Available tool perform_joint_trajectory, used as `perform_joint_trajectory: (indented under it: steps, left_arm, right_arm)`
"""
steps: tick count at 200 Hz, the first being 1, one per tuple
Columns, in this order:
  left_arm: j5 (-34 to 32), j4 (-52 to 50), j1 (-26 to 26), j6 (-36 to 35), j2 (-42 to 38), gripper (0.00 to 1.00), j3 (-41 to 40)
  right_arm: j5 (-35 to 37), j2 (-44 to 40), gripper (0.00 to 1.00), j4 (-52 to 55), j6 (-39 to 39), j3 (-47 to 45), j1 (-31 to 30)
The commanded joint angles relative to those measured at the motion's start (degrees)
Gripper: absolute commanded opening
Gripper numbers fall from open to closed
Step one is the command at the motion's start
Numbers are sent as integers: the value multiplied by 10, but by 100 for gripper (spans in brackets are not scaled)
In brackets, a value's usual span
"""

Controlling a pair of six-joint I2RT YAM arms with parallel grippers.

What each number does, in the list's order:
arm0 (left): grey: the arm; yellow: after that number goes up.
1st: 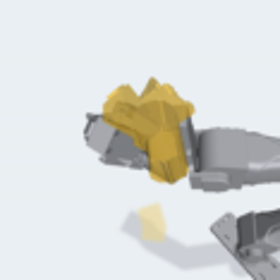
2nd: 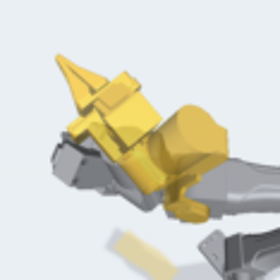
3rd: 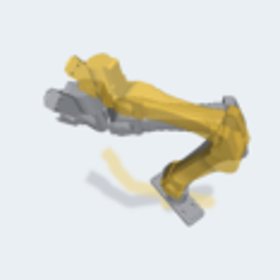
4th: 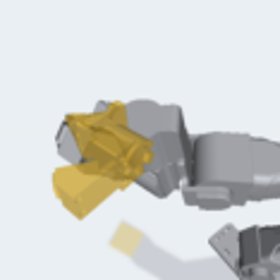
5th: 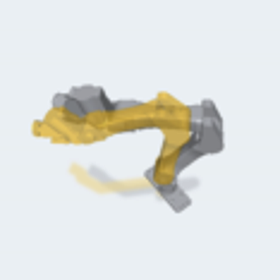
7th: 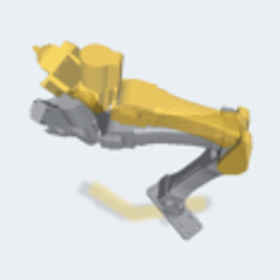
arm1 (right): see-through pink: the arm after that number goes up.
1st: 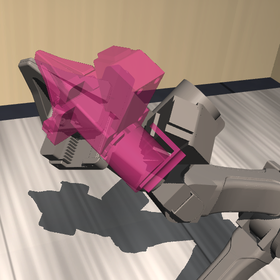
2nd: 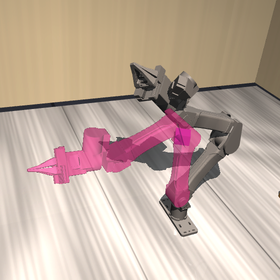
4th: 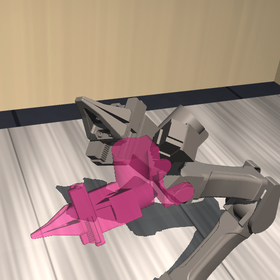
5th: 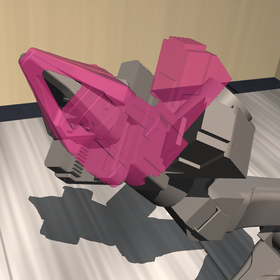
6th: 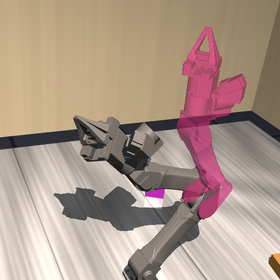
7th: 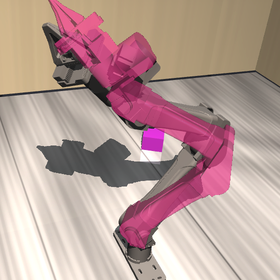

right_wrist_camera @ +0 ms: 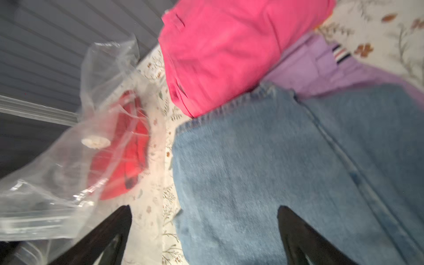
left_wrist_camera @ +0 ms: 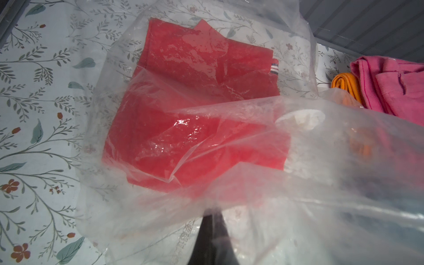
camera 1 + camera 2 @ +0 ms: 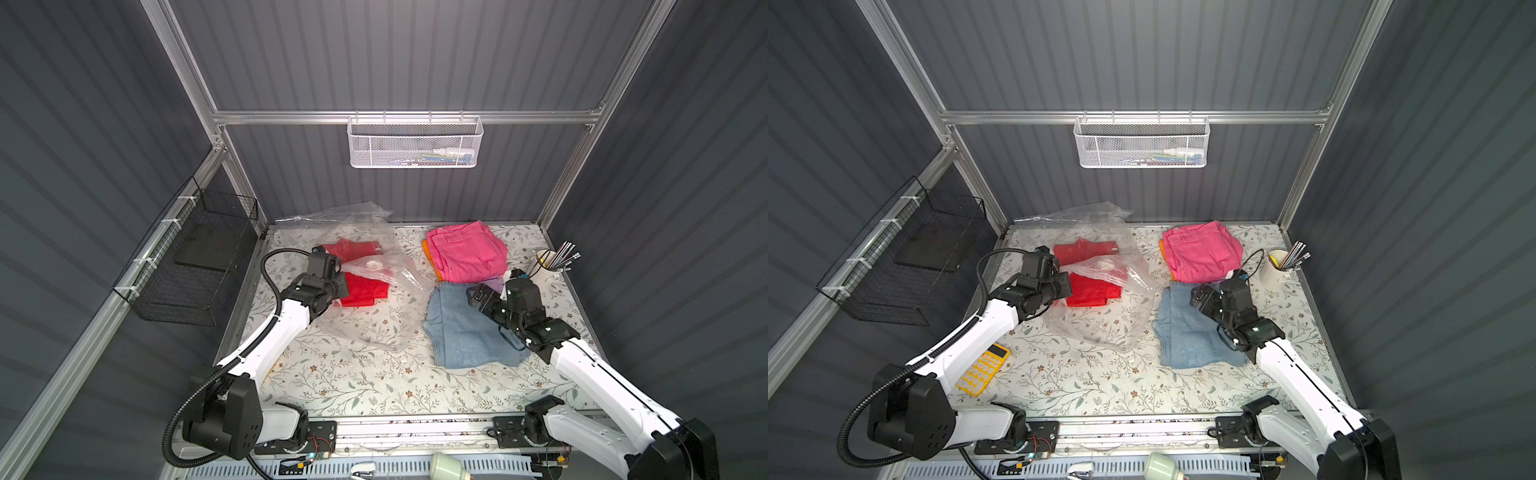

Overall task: Take the trousers out of the vacuum bag
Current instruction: Place the trousers at the center of the board.

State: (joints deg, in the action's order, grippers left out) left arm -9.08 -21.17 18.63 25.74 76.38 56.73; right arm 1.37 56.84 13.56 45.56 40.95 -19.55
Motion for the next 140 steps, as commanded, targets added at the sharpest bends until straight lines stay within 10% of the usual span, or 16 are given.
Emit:
perform_joint_trajectory:
  steps: [1, 69, 140]
  left_arm:
    - [14, 5, -4, 3, -9, 0, 5]
    - [27, -4, -4, 17, -19, 0, -3]
    - [21, -15, -4, 12, -39, 0, -8]
  right_arm:
    - [15, 31, 99, 36, -23, 7, 10]
    - [-32, 210, 99, -122, 16, -66, 31]
    - [37, -29, 99, 99, 31, -45, -2]
